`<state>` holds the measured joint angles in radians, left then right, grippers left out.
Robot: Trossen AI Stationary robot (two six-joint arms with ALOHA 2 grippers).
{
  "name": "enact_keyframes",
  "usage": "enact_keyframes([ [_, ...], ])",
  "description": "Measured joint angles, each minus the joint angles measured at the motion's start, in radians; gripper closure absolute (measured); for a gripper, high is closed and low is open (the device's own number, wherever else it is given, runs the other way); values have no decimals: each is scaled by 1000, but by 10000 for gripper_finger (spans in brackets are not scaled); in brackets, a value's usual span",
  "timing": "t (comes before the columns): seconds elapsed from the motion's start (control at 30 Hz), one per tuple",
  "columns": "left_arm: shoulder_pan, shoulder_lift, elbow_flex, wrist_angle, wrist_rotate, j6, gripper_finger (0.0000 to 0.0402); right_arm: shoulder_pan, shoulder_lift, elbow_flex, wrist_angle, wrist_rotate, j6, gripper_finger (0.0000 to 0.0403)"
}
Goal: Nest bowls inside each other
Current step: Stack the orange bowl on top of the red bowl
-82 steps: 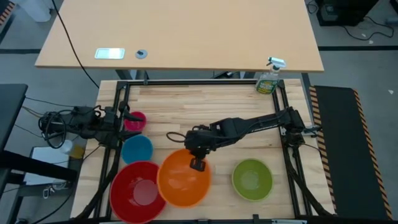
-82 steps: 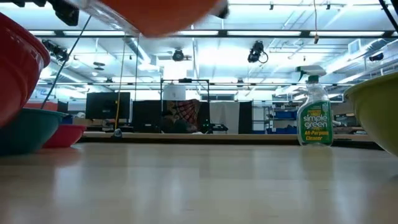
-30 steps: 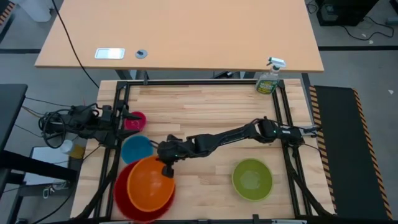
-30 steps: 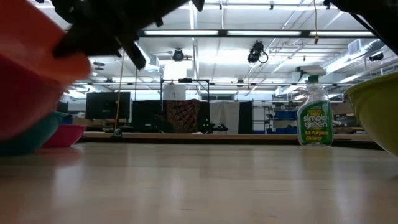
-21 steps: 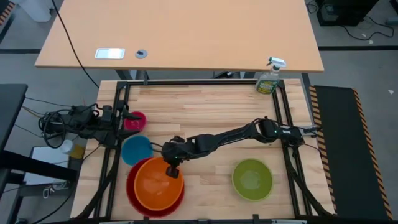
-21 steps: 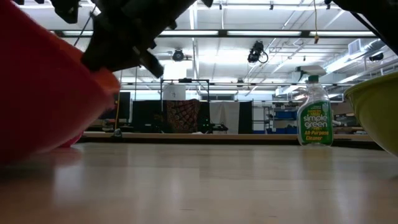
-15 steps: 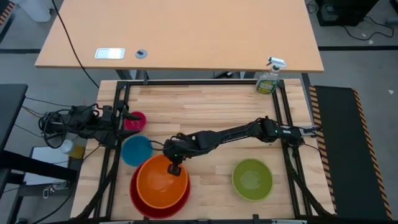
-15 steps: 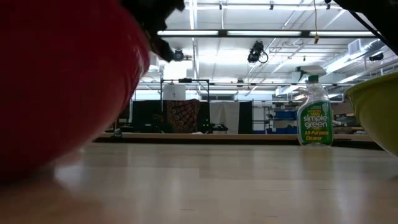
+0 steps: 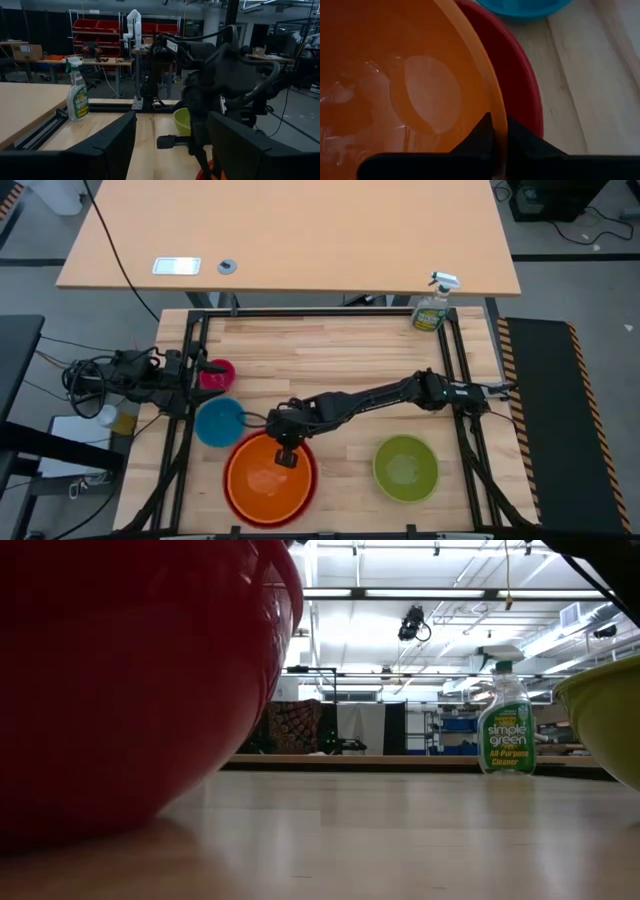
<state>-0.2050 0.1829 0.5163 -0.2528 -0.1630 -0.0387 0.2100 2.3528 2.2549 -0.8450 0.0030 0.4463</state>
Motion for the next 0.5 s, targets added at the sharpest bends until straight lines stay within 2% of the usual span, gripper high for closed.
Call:
enact_keyframes([
  [0.27, 0, 0, 0, -8, 0, -1, 153, -2, 1, -35, -12, 1, -26, 357],
  [0.5, 0, 0, 0, -16, 0, -5, 153, -2, 1, -40, 0, -36, -53, 267],
])
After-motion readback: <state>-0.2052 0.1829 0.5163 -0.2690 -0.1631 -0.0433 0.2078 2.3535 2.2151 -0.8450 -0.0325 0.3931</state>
